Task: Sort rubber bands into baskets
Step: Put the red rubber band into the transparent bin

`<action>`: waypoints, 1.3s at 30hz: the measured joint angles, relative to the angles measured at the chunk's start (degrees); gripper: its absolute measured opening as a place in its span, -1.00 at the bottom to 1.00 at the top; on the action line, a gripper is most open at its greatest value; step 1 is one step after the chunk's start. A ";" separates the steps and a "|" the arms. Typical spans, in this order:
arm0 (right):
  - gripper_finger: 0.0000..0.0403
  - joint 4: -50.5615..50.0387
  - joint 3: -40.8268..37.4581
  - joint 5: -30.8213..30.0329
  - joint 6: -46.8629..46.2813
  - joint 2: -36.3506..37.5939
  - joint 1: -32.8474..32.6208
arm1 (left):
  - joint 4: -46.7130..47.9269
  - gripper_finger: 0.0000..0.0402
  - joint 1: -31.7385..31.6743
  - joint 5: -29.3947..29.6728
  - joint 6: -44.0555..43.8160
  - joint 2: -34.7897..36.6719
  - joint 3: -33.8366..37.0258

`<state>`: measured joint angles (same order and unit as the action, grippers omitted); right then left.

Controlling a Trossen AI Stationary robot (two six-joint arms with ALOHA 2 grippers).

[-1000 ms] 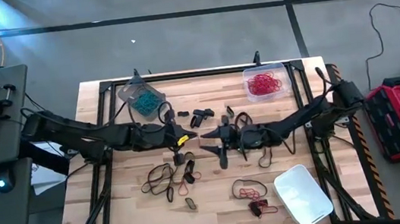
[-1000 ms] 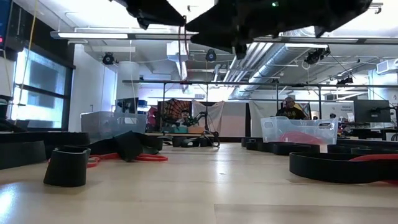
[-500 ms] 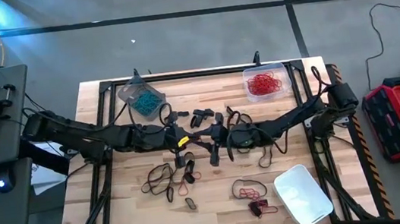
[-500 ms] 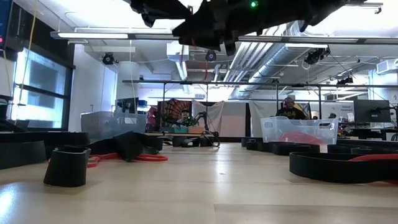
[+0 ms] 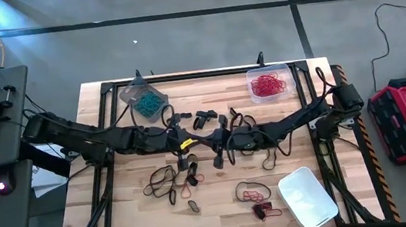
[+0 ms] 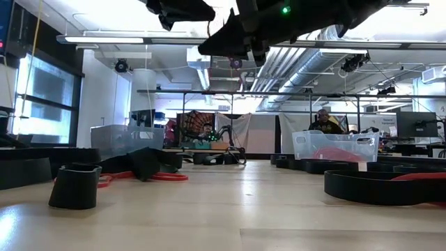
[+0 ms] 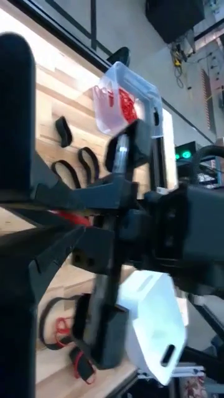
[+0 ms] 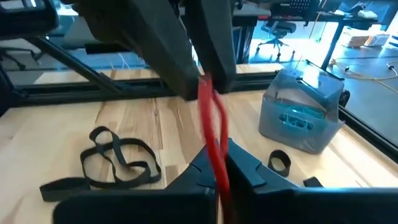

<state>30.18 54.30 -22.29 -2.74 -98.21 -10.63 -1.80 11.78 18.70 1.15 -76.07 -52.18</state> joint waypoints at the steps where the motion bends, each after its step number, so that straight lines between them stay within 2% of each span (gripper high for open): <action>1: -0.98 -0.51 -0.02 -0.06 -0.02 0.04 0.00 | 0.14 -0.77 -0.18 0.01 0.16 0.00 0.41; 4: -1.00 -2.73 -0.02 -0.86 -0.29 0.62 -0.02 | -1.47 -0.65 -1.49 -0.05 0.12 0.00 3.17; 7: -1.00 -6.49 -0.04 -2.85 -0.85 2.04 -0.20 | -7.09 -0.53 -3.29 -0.36 -0.56 -0.02 6.95; 12: -1.00 -13.91 -0.04 -7.87 -1.33 5.80 -0.20 | -17.62 -0.38 -6.12 -5.31 -0.61 0.00 12.46; 22: -1.00 -35.39 -0.04 -22.96 -1.47 17.52 4.32 | -28.95 -0.27 -7.39 -7.13 -0.63 0.00 18.30; 27: -1.00 -42.65 -0.04 -28.16 0.05 23.17 10.89 | -34.79 -0.26 -8.05 -6.47 -0.94 0.00 21.86; 32: -1.00 -48.40 -0.04 -28.24 1.14 25.64 20.51 | -35.94 -0.26 -8.82 -6.34 -2.48 0.02 23.38; 39: -1.00 -48.94 -0.04 -27.11 3.23 25.44 33.38 | -36.11 -0.26 -8.78 -6.14 -2.58 0.02 23.43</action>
<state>-18.76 54.26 -49.40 0.49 -72.77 22.74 -37.91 3.01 12.56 -1.43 -76.05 -28.75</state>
